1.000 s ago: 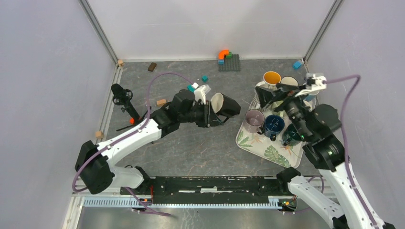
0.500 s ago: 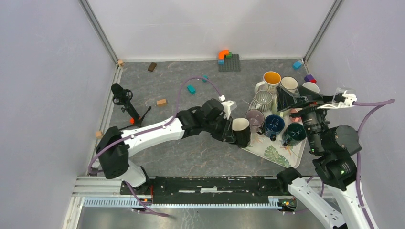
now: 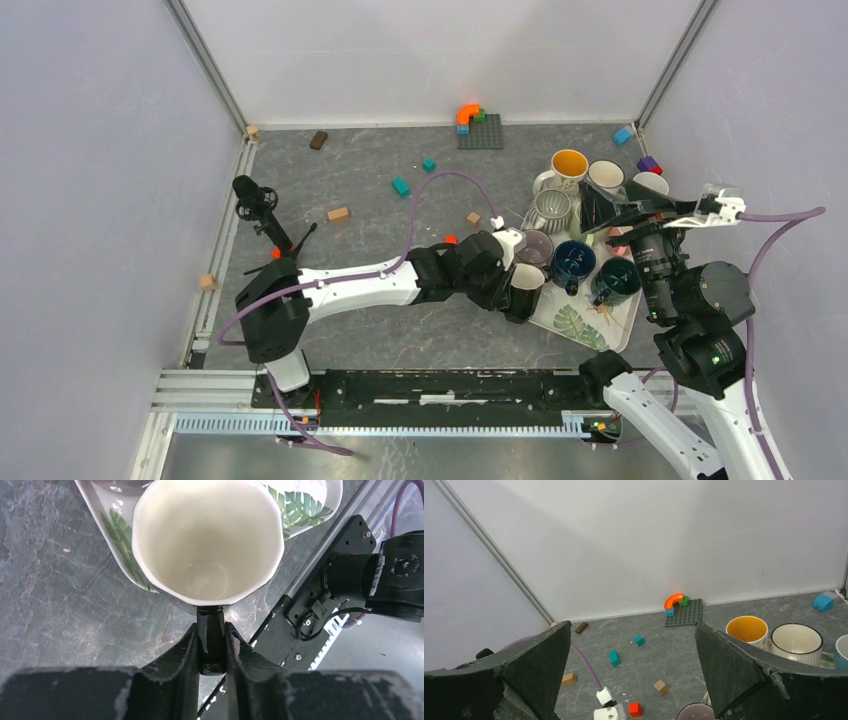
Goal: Turn the mug right side up
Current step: Place the cup on the tray.
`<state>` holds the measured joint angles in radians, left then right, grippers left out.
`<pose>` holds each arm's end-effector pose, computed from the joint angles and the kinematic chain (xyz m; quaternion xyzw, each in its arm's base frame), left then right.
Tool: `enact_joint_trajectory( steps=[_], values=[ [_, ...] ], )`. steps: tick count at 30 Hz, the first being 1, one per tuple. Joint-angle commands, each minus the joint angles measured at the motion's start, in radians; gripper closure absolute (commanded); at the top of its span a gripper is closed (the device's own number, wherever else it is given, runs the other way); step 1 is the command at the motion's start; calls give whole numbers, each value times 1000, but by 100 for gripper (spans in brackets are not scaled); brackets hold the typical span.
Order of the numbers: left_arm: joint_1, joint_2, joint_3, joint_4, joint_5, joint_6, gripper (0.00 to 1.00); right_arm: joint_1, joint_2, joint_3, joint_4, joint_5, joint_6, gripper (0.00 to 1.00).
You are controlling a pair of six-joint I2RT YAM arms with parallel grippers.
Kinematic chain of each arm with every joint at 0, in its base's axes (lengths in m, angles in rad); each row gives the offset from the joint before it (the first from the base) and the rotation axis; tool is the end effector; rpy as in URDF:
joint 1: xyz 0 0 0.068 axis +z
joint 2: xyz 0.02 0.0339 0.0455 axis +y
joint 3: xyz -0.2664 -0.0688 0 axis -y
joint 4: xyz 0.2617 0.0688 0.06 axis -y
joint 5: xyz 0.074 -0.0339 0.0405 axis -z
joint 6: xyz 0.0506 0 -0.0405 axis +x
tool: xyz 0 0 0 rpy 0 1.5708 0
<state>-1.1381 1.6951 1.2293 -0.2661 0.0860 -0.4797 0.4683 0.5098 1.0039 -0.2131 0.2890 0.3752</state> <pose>0.1664 -0.3707 0.2308 0.3116 0.8578 -0.3215 0.2525 0.1021 0.0355 0.4544 0.0873 0.5996 0.2448 0.7570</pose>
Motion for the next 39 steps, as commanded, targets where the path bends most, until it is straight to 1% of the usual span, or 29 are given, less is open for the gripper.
enact_joint_trajectory(
  steps=[1, 7, 9, 13, 29, 34, 35, 39],
  values=[
    [-20, 17, 42, 185, -38, 91, 98, -2, -7, 16, 1, -4, -20, 2],
    [-49, 33, -7, 274, -36, 195, 98, -3, -6, 4, 12, -21, -15, 2],
    [-54, 36, -27, 319, -27, 211, 98, -2, -4, 2, 13, -28, -13, 2],
    [-63, 53, -46, 351, -4, 239, 98, -3, 5, -2, 16, -37, -13, 2],
    [-82, 130, -39, 375, -43, 292, 97, -2, 27, -25, 41, -68, 1, 2],
    [-82, 136, -36, 375, -60, 304, 90, -2, 34, -27, 44, -75, 7, 2],
    [-82, 136, -34, 374, -61, 305, 85, -2, 35, -27, 47, -76, 8, 2],
    [-81, 136, -26, 369, -60, 305, 75, -3, 39, -25, 51, -77, 10, 2]
  ],
)
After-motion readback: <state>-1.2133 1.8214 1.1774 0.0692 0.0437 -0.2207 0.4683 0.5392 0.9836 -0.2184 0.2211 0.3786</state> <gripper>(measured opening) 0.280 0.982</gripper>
